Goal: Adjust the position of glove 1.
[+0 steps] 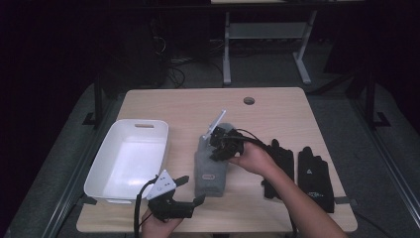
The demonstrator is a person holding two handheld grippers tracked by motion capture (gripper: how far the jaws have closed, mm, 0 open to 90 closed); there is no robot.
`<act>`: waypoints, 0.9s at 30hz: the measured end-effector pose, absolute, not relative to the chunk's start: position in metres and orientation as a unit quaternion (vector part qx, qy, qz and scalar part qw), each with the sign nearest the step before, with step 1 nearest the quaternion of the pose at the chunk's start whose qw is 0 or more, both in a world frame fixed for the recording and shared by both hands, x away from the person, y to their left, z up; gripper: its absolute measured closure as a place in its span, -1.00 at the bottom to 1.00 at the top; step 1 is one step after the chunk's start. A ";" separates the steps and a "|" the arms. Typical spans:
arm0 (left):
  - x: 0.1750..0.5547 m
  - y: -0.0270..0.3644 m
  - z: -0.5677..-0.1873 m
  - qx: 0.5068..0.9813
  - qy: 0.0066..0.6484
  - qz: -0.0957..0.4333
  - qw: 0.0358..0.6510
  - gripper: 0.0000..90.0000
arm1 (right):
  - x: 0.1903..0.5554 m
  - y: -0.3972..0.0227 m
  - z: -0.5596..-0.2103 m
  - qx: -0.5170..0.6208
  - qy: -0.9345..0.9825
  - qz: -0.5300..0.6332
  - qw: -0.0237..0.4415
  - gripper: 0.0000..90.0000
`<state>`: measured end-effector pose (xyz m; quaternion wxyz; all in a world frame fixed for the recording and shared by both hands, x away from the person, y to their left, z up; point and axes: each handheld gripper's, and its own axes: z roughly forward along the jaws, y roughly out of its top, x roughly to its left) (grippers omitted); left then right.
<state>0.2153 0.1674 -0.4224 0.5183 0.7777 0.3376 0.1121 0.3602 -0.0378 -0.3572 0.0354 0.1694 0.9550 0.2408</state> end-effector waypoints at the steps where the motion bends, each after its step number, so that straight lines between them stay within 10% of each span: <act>1: 0.215 0.168 -0.422 0.778 0.338 0.113 0.517 -0.60 | 0.360 -0.034 -0.359 0.165 0.957 0.238 0.033 0.85; 18: 0.216 0.168 -0.423 0.775 0.339 0.105 0.522 -0.60 | 0.374 -0.012 -0.388 0.160 0.967 0.196 0.005 0.78; 27: 0.219 0.167 -0.424 0.776 0.343 0.103 0.519 -0.60 | 0.378 -0.024 -0.378 0.185 0.955 0.233 -0.002 0.21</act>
